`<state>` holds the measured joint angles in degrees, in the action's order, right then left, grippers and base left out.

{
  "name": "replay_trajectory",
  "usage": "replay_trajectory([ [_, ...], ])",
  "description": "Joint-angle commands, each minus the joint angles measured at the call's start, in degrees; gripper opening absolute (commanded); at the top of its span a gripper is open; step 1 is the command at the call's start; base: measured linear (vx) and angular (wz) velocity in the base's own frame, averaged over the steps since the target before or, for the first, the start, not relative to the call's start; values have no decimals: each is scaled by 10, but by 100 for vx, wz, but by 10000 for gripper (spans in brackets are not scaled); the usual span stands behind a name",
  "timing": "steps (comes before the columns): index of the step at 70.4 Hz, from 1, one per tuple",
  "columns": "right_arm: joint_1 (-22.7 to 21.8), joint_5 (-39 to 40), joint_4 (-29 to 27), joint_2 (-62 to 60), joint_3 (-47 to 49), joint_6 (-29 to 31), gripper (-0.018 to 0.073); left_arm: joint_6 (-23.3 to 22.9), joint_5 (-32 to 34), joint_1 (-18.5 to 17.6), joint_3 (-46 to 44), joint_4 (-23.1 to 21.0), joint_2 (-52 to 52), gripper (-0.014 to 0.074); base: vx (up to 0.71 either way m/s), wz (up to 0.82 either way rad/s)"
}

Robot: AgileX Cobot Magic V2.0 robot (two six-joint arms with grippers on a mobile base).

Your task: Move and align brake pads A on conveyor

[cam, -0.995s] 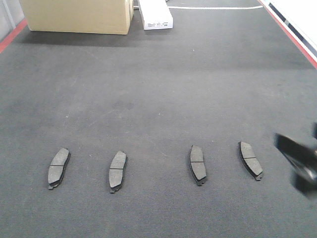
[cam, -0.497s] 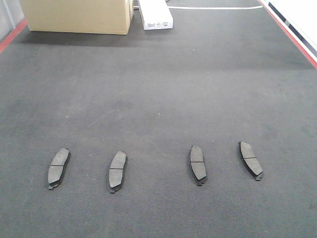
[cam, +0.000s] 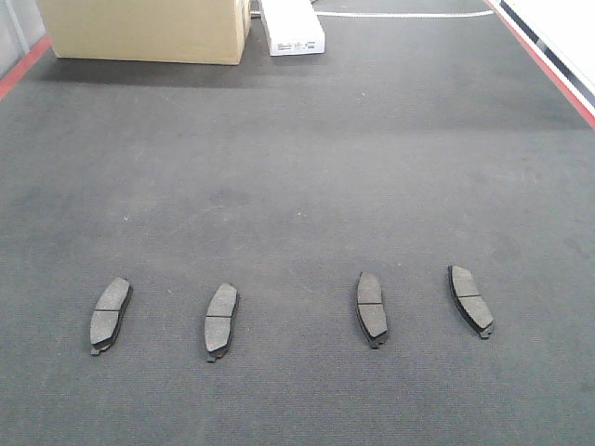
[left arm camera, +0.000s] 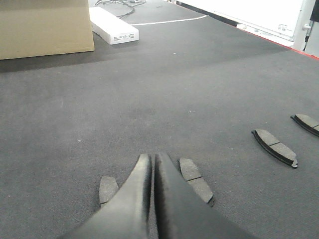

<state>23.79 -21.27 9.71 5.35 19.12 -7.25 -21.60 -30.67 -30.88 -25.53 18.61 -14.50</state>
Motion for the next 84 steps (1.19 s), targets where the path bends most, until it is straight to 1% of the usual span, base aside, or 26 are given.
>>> replay_trajectory([
  [1,-1,37,2,7,15,6,-10,0,40,-2,-14,3,-5,-7,0,0],
  [33,-1,37,2,7,15,6,-10,0,42,-2,-6,3,-5,-6,0,0],
  [36,-1,37,2,7,15,6,-10,0,40,2,2,2,-4,-6,0,0],
  [38,-1,37,2,7,15,6,-10,0,40,8,9,-6,-4,-6,0,0],
  [42,-1,37,2,7,15,6,-10,25,44,26,22,-13,-4,-6,0,0],
  [45,-1,37,2,7,15,6,-10,47,55,48,32,-31,-4,-6,0,0],
  [51,-1,37,2,7,15,6,-10,102,97,81,57,-87,-4,-6,0,0],
  [56,-1,37,2,7,15,6,-10,138,141,114,81,-127,-4,-6,0,0],
  [60,-1,37,2,7,15,6,-10,145,182,142,104,-146,-4,-6,0,0],
  [70,-1,37,2,7,15,6,-10,145,278,210,172,-163,-1,-6,0,0],
  [77,-1,37,2,7,15,6,-10,145,323,250,223,-168,25,-6,0,0],
  [84,-1,37,2,7,15,6,-10,145,343,282,267,-168,71,-6,0,0],
])
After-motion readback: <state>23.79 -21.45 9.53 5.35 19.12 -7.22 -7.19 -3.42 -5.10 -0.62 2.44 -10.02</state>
